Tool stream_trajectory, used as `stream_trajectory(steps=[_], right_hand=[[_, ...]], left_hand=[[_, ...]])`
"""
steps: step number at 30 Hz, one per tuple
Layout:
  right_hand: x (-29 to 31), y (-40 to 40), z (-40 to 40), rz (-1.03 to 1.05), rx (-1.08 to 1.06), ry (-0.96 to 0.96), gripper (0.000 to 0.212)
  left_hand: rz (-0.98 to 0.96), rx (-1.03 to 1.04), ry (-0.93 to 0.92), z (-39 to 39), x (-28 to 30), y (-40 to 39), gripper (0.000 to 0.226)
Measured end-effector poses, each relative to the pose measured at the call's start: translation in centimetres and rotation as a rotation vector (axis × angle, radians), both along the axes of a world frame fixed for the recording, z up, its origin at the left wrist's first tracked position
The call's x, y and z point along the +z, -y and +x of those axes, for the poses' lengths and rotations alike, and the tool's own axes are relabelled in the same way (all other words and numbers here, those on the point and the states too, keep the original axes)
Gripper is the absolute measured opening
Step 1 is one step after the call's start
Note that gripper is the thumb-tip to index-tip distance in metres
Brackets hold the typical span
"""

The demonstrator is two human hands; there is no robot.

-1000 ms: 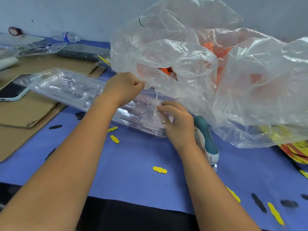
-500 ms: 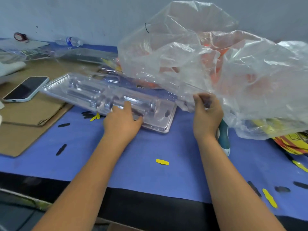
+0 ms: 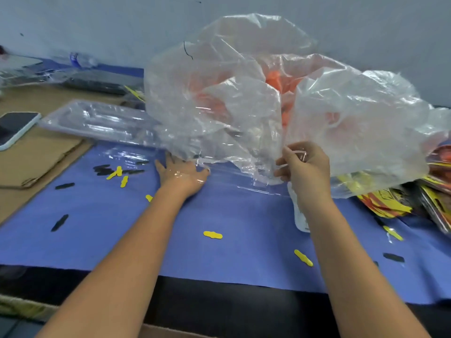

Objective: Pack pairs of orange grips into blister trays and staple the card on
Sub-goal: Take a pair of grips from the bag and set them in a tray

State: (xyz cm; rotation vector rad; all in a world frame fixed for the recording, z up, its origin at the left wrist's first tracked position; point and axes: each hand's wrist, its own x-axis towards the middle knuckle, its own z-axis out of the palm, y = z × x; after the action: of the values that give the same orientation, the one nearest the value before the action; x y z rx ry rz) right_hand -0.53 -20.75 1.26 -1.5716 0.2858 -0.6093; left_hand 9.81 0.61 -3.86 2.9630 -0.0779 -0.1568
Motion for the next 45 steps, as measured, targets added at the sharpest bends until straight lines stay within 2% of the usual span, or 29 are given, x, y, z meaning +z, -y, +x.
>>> stream_trajectory(steps=[4, 8, 11, 12, 14, 16, 19, 21, 22, 24, 27, 29, 31, 33, 36, 40, 42, 45], right_hand=[[-0.1, 0.2, 0.2, -0.019, -0.006, -0.131, 0.008], [-0.8, -0.8, 1.3, -0.034, 0.008, -0.248, 0.012], [-2.0, -1.9, 1.9, -0.095, 0.009, -0.352, 0.016], [-2.5, -2.0, 1.9, -0.151, -0.003, -0.395, 0.015], [-3.1, -2.1, 1.7, -0.294, -0.019, -0.476, 0.011], [-3.5, -1.8, 1.3, -0.363, -0.015, -0.506, 0.015], [-3.2, -0.6, 1.2, -0.353, -0.046, -0.516, 0.019], [-2.5, 0.4, 0.9, -0.459, -0.075, -0.559, 0.028], [-2.1, 0.8, 0.7, -0.534, -0.074, -0.587, 0.028], [-1.1, 1.2, 0.1, -0.645, -0.018, -0.668, 0.025], [0.4, 0.9, -0.9, -0.946, 0.054, -0.814, 0.022], [1.7, 0.1, -1.4, -1.156, -0.065, -0.809, 0.031], [3.1, -1.0, -1.5, -1.209, -0.205, -0.685, 0.040], [3.7, -2.1, -0.8, -1.191, -0.248, -0.520, 0.042], [4.2, -3.8, 1.1, -1.079, -0.087, -0.388, 0.041], [5.8, -5.1, 5.5, -0.559, 0.233, -0.337, 0.049], [7.0, -5.1, 8.6, -0.352, 0.274, -0.333, 0.048], [8.9, -4.8, 12.9, -0.283, 0.230, -0.280, 0.033]], left_hand=[[0.153, -0.066, -0.031, -1.8, 0.9, -0.8, 0.066], [0.272, -0.194, -0.173, -6.3, 3.2, 0.0, 0.062], [0.322, -0.395, -0.279, -9.9, 6.3, 1.3, 0.029], [0.317, -0.455, -0.308, -10.9, 7.5, 1.6, 0.025], [0.229, -0.526, -0.349, -12.0, 9.8, 1.9, 0.034], [0.038, -0.583, -0.312, -12.2, 11.1, 2.1, 0.036], [-0.269, -0.605, 0.000, -11.3, 10.9, 2.3, 0.022], [-0.476, -0.505, 0.199, -10.1, 9.8, 2.4, 0.021], [-0.514, -0.477, 0.251, -9.3, 9.1, 2.5, 0.024], [-0.380, -0.473, 0.264, -7.7, 7.1, 2.8, 0.031], [-0.041, -0.434, 0.110, -6.3, 4.1, 3.6, 0.045], [0.000, -0.402, 0.097, -6.0, 2.8, 4.3, 0.047], [-0.050, -0.378, 0.137, -5.6, 2.4, 4.8, 0.045], [-0.073, -0.362, 0.145, -5.0, 2.6, 5.3, 0.044], [-0.077, -0.352, 0.177, -4.0, 2.9, 5.8, 0.041], [-0.146, -0.269, 0.416, -2.0, 3.0, 6.1, 0.038], [-0.175, -0.234, 0.415, -0.7, 2.8, 5.9, 0.041], [-0.148, -0.235, 0.369, 0.9, 1.7, 5.6, 0.044]])
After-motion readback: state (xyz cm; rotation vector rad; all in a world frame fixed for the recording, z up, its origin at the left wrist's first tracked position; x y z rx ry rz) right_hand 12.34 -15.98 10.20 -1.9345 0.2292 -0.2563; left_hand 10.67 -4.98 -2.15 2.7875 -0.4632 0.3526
